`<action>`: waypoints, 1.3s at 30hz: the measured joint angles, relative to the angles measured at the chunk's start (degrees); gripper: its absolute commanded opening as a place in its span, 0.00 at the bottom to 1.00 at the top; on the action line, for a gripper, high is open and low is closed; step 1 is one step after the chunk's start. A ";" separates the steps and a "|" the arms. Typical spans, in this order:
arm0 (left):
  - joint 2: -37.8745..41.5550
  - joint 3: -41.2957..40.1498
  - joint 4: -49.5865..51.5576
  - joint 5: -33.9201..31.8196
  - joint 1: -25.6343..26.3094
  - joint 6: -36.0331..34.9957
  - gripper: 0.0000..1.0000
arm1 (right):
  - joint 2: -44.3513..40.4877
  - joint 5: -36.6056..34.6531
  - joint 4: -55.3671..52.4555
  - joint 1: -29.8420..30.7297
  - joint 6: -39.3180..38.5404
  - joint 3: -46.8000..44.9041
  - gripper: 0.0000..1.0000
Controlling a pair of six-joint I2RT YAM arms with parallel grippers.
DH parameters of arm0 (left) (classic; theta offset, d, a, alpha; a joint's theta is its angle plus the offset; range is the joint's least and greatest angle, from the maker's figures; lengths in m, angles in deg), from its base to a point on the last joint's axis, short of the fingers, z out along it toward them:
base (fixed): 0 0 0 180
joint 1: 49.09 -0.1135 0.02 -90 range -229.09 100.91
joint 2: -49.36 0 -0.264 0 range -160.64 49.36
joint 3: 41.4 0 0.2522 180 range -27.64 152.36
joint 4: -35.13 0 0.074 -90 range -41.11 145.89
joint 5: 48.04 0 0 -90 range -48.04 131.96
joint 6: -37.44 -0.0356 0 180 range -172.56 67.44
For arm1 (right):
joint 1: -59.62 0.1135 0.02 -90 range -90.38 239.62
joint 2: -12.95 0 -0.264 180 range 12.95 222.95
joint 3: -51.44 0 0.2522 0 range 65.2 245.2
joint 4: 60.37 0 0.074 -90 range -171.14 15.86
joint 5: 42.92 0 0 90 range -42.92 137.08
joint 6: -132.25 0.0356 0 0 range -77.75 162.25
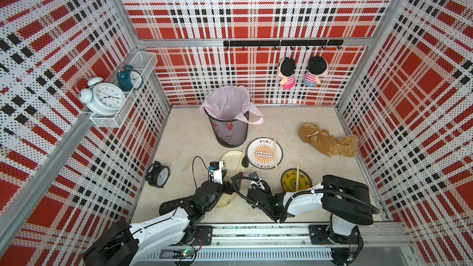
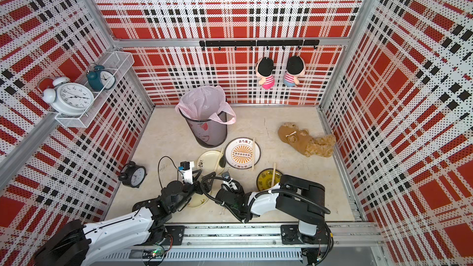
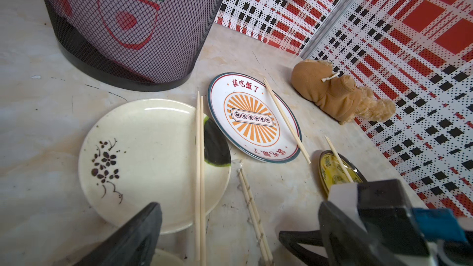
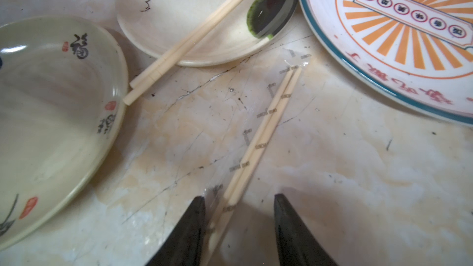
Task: Remove the packaging of disposable chopsticks
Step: Pick up the disposable chopsticks from the center of the board.
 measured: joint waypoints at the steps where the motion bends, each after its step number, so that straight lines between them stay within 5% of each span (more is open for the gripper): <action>1: -0.09 0.00 0.07 0.02 0.04 0.00 0.98 | -0.79 0.09 -0.13 -0.33 0.02 -0.81 0.45; 13: -0.11 0.00 -0.02 0.07 1.88 -0.20 0.98 | -9.81 7.80 2.21 -3.19 -2.45 -7.72 0.53; 28: -2.45 0.00 -2.21 0.37 3.02 -0.22 0.98 | -5.64 5.16 -7.19 -0.52 5.77 -2.23 0.27; 39: -4.50 0.00 -5.49 1.62 4.24 -0.17 0.98 | -9.07 7.15 -6.38 -1.92 3.19 -5.77 0.14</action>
